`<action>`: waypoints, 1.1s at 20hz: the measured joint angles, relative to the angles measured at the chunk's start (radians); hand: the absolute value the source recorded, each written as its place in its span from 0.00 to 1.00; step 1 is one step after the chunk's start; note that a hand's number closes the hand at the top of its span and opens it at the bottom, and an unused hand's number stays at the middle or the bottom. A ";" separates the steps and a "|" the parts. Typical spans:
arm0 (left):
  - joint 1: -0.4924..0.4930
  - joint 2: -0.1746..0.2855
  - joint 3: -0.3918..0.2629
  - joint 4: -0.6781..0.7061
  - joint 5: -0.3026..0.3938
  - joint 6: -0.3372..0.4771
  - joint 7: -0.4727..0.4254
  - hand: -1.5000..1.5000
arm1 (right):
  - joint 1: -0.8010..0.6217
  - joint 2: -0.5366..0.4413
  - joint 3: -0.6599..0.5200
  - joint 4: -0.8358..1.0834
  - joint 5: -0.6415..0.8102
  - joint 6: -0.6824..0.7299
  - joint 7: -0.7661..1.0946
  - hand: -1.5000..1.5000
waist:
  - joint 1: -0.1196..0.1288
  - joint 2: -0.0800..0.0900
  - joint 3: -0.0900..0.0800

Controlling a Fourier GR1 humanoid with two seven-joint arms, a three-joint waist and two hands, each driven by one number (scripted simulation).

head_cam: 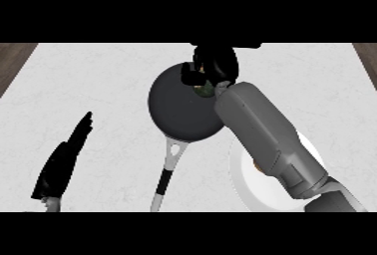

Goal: Pick the squash from the plate and place it in the pan

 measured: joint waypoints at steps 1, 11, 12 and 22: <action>0.000 -0.004 -0.005 -0.004 -0.003 0.001 0.001 0.50 | -0.015 0.009 -0.001 0.047 -0.003 -0.007 -0.013 1.00 | 0.006 0.002 0.000; -0.054 -0.026 -0.040 0.004 -0.027 -0.012 0.009 0.50 | -0.013 0.038 -0.084 0.246 -0.245 0.048 -0.093 0.00 | 0.065 0.022 0.002; -0.062 -0.033 -0.043 0.013 -0.030 -0.010 0.008 0.50 | -0.016 0.039 -0.103 0.250 -0.280 0.049 -0.103 0.00 | 0.067 0.024 0.002; -0.076 -0.033 -0.030 0.026 -0.027 -0.018 0.009 0.50 | -0.026 0.040 -0.231 0.249 -0.481 -0.192 -0.339 0.00 | 0.066 0.019 0.002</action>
